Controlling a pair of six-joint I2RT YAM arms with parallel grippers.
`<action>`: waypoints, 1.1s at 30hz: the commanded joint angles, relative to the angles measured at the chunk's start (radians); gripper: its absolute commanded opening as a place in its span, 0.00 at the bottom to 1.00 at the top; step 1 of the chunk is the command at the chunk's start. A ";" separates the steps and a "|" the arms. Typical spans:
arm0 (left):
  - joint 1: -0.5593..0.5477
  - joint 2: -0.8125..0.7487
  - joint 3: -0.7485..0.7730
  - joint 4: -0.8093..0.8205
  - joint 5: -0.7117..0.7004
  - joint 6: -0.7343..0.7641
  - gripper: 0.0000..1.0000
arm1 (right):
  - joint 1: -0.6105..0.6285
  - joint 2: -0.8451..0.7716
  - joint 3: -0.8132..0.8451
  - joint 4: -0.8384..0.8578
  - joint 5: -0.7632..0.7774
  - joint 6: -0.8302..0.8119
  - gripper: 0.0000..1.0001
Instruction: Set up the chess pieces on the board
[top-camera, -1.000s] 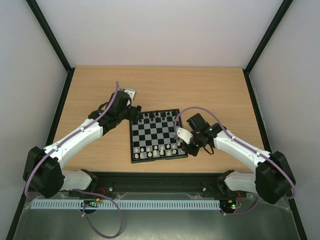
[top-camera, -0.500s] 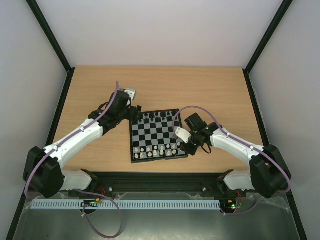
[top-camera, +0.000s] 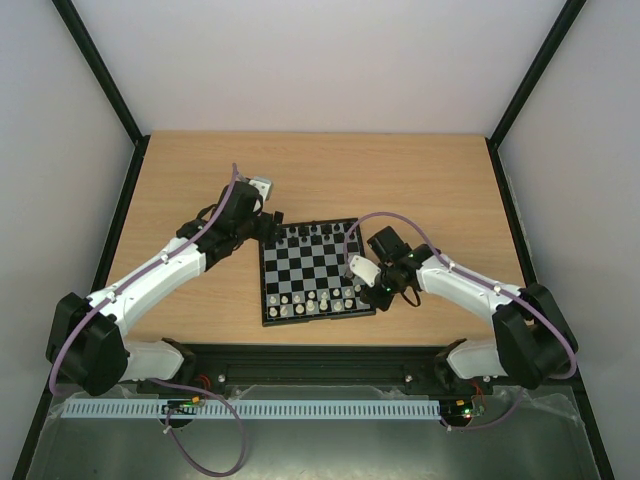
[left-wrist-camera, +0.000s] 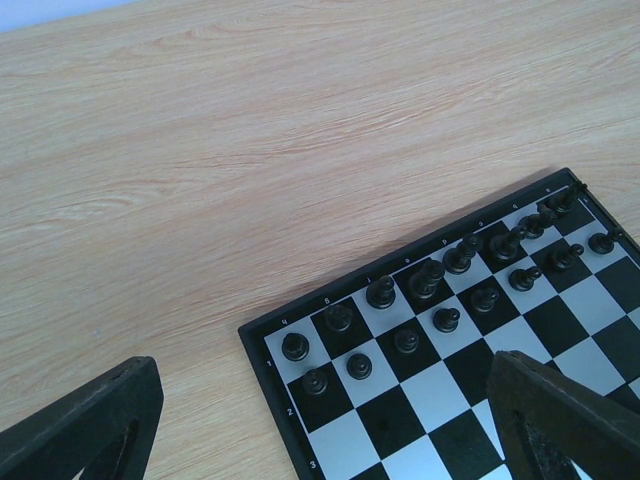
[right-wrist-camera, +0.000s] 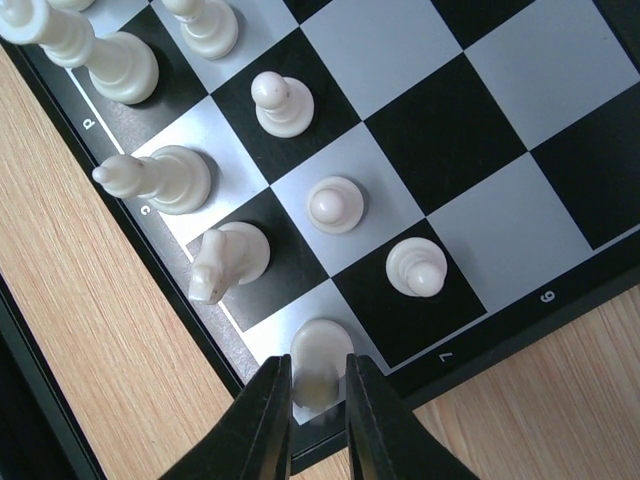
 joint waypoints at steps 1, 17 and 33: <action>0.005 -0.019 -0.011 0.003 0.007 0.004 0.92 | 0.008 0.019 -0.011 -0.021 -0.008 0.010 0.20; 0.005 -0.037 -0.012 0.004 -0.014 0.000 0.93 | -0.083 -0.092 0.133 -0.060 -0.044 0.106 0.42; 0.006 -0.175 -0.050 0.073 -0.185 -0.071 0.99 | -0.466 -0.169 0.402 0.196 0.014 0.557 0.98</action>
